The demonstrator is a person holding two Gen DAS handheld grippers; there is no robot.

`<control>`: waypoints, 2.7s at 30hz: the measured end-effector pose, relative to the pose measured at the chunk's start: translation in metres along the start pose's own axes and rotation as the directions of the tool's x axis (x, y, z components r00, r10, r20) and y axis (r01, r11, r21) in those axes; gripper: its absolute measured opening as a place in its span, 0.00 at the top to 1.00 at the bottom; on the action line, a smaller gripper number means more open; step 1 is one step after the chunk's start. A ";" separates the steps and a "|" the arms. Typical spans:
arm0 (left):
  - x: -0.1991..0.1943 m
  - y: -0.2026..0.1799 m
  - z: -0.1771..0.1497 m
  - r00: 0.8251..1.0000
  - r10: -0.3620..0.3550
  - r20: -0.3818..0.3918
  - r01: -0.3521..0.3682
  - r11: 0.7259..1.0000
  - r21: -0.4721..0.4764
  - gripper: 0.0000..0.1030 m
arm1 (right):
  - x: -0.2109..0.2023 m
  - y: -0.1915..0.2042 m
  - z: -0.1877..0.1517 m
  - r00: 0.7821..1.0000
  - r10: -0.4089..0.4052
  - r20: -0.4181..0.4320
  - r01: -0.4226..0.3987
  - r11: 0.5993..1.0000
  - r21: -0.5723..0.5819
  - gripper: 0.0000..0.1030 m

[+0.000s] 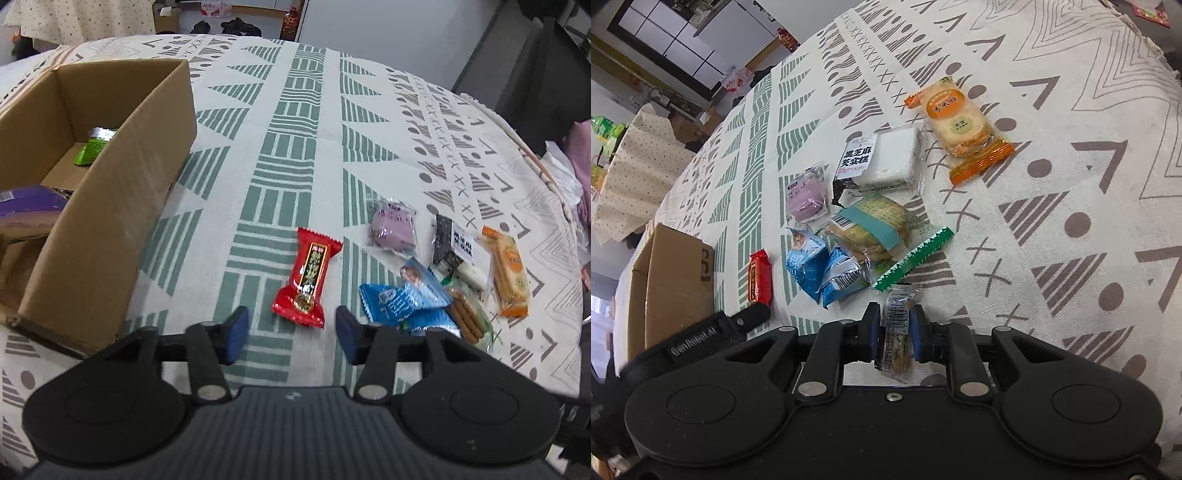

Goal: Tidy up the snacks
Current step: 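Grasp the red candy bar with the left tool while the right tool grasps the clear wrapped bar, then carry the red bar and clear bar over the cardboard box with both tools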

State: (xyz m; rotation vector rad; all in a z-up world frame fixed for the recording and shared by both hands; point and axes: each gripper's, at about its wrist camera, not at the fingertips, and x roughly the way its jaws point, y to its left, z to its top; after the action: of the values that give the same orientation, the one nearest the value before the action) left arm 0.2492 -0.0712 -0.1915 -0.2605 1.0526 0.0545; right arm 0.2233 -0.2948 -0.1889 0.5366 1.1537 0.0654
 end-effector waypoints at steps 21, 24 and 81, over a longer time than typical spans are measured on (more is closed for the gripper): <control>0.015 0.007 0.014 0.999 0.042 -0.027 -0.042 0.999 -0.015 0.81 | 0.009 0.012 -0.005 0.999 0.002 -0.042 -0.005 0.997 -0.077 0.83; 0.007 0.010 0.011 0.999 0.041 -0.022 -0.042 0.999 -0.026 0.81 | 0.006 0.012 -0.005 1.000 0.010 -0.021 -0.011 0.997 -0.076 0.83; -0.126 0.131 0.028 0.971 0.173 0.166 -0.126 0.957 -0.261 0.80 | -0.017 0.169 -0.003 0.868 0.492 0.068 -0.443 0.828 -0.343 0.83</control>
State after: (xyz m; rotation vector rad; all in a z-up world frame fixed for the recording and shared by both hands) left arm 0.1880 0.0723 -0.0940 -0.3945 0.8757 0.3450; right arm 0.2509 -0.1518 -0.1012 0.5168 0.8139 0.6197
